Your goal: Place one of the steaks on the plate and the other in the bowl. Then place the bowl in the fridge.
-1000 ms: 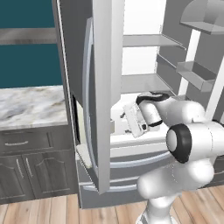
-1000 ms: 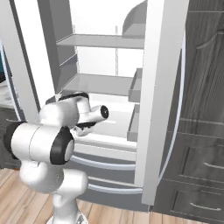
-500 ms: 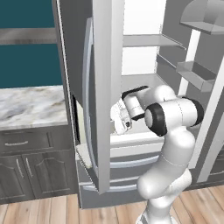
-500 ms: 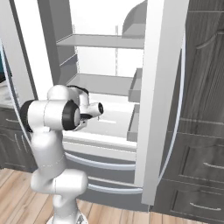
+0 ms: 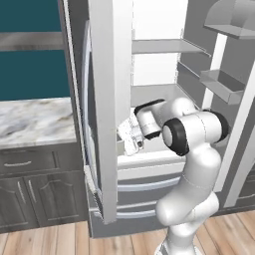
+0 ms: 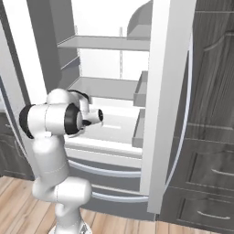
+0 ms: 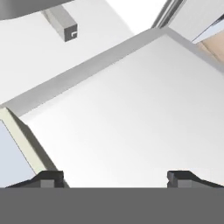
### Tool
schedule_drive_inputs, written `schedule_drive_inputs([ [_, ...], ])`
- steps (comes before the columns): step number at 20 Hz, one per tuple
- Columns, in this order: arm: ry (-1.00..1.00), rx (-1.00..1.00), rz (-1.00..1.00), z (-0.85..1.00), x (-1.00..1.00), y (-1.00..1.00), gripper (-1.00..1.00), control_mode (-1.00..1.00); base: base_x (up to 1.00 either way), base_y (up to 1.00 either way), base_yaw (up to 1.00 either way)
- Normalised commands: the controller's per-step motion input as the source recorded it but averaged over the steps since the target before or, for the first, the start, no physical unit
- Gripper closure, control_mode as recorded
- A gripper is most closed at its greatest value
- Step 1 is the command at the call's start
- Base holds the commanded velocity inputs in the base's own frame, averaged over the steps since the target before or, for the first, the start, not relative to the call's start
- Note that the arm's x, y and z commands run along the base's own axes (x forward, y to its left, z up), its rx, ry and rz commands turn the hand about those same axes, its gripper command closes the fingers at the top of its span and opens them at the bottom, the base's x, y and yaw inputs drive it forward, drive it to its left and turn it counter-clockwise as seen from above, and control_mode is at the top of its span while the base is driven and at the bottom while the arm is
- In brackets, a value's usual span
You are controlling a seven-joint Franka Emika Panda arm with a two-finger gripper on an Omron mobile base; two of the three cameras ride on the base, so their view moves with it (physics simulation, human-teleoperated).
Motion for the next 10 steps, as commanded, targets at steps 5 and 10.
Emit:
schedule_drive_inputs([
  [5,-0.14,0.00,0.00,0.00,-0.87,1.00,-1.00,-1.00,0.00,0.00,0.00],
  [10,-0.02,-0.13,0.04,0.19,-0.16,0.28,-1.00,-1.00,0.00,0.00,0.00],
])
